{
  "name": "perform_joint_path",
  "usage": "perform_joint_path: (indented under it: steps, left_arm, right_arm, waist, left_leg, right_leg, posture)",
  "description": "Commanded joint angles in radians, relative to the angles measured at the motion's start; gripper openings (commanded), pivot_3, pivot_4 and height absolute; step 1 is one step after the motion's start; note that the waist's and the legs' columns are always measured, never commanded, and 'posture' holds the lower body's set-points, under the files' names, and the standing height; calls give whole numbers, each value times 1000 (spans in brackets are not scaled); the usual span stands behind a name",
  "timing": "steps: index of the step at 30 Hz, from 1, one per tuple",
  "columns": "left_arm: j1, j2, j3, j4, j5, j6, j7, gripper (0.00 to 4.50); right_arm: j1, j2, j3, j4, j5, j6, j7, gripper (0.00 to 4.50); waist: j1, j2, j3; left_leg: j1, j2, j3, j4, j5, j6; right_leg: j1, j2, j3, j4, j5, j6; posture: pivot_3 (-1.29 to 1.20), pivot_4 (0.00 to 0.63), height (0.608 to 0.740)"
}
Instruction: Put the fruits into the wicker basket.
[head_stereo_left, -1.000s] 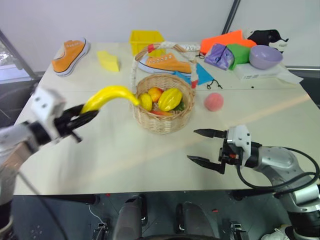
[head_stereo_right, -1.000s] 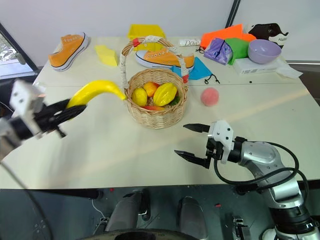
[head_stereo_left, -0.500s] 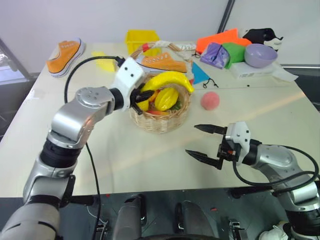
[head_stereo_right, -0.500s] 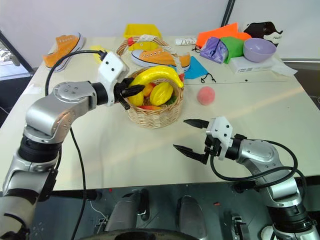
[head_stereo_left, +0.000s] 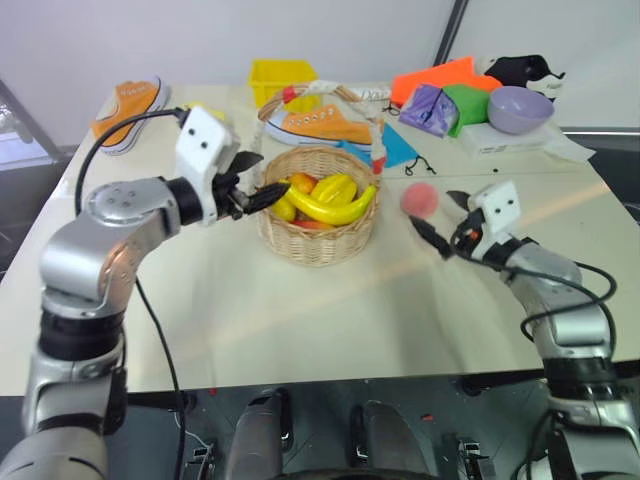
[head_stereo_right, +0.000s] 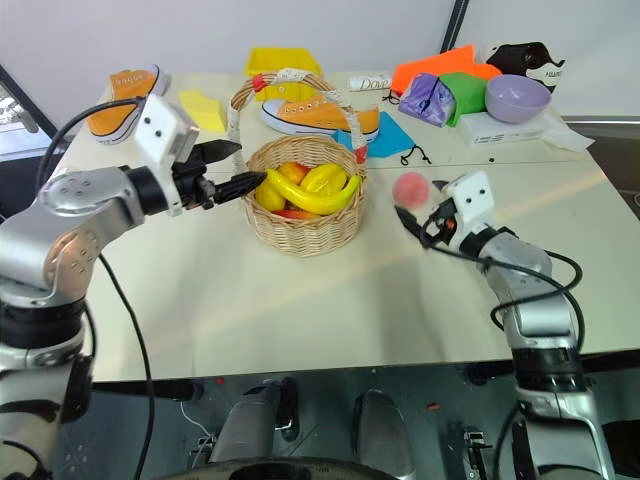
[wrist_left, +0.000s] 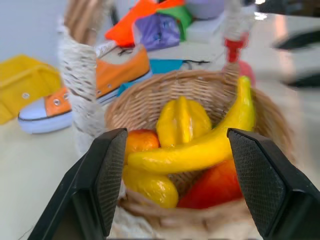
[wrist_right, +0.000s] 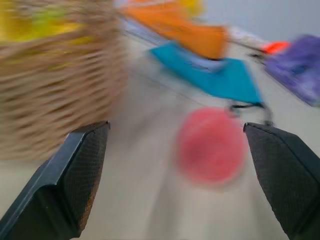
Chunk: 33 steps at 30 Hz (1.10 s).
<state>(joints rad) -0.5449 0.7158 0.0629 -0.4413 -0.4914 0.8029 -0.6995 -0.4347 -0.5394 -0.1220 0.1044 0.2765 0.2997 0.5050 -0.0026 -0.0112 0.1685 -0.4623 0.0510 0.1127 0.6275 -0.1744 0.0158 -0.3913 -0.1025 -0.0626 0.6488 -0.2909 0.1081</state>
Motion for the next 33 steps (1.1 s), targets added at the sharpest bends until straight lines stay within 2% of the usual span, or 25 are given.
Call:
perform_joint_path:
  steps: [1,6,9,17,20,21,22,23,26,30,33]
  left_arm:
    - [91,1,56,-97,-76,-41,-60,3407]
    - [196,4,40,-162,-113,-42,-73,3407]
    - [195,-38,30,-196,-152,-17,-32,3407]
    - [177,-66,-20,-234,-163,6,33,3407]
    - [165,-68,-34,-229,-151,-2,44,3480]
    - [160,-71,-35,-225,-151,-4,47,3480]
    - [155,-73,-37,-222,-151,-6,51,3480]
    - [152,-73,-39,-216,-147,-10,53,3480]
    - [149,-70,-42,-201,-139,-21,53,3480]
    - [183,-35,-16,-170,-100,-61,40,3480]
    - [233,3,44,-117,-77,-102,26,3480]
  right_arm:
    - [-116,38,-21,166,-24,-48,-43,4500]
    - [-214,72,-7,332,-41,-89,-12,4500]
    - [-249,83,-1,404,-41,-73,11,4500]
    - [-279,96,8,496,-68,-89,27,4500]
    - [-276,100,-2,491,-61,-82,24,3603]
    - [-273,102,-4,483,-60,-86,23,3030]
    - [-268,102,-5,469,-58,-87,23,2602]
    - [-261,100,-4,453,-59,-89,23,2388]
    - [-239,91,-14,395,-49,-83,25,2388]
    - [-105,7,-17,120,-8,-23,124,2388]
    - [57,-126,-18,-210,119,79,308,2388]
  waist:
    - [-3,0,0]
    - [-6,0,0]
    - [-9,0,0]
    - [-10,0,0]
    - [-10,0,0]
    - [-10,0,0]
    - [-10,0,0]
    - [-10,0,0]
    - [-10,0,0]
    - [-4,1,0]
    - [-4,2,1]
  left_leg:
    - [0,0,0,0,0,0]
    - [0,0,-1,1,-2,3]
    - [0,0,-1,1,-2,3]
    - [0,0,0,1,-2,3]
    - [0,0,0,1,-2,3]
    - [0,0,0,1,-1,2]
    - [0,0,0,1,-1,1]
    - [0,0,0,1,-1,1]
    - [0,0,0,1,-1,1]
    - [0,0,-1,0,-1,1]
    - [-1,0,-1,0,-2,4]
  right_leg:
    - [1,0,0,0,0,0]
    - [1,0,0,0,0,0]
    - [1,0,0,0,0,0]
    - [1,0,0,1,0,0]
    - [1,0,0,1,0,0]
    - [1,0,0,1,0,0]
    - [1,0,0,1,0,0]
    - [1,0,0,1,0,0]
    - [1,0,0,1,0,0]
    - [1,0,0,0,0,0]
    - [0,-1,0,0,0,0]
  posture:
    - [0,150,733]
    - [0,150,733]
    - [0,150,733]
    - [0,150,733]
    - [0,150,733]
    - [0,150,733]
    - [0,150,733]
    - [0,150,733]
    - [0,150,733]
    - [0,150,733]
    - [0,150,733]
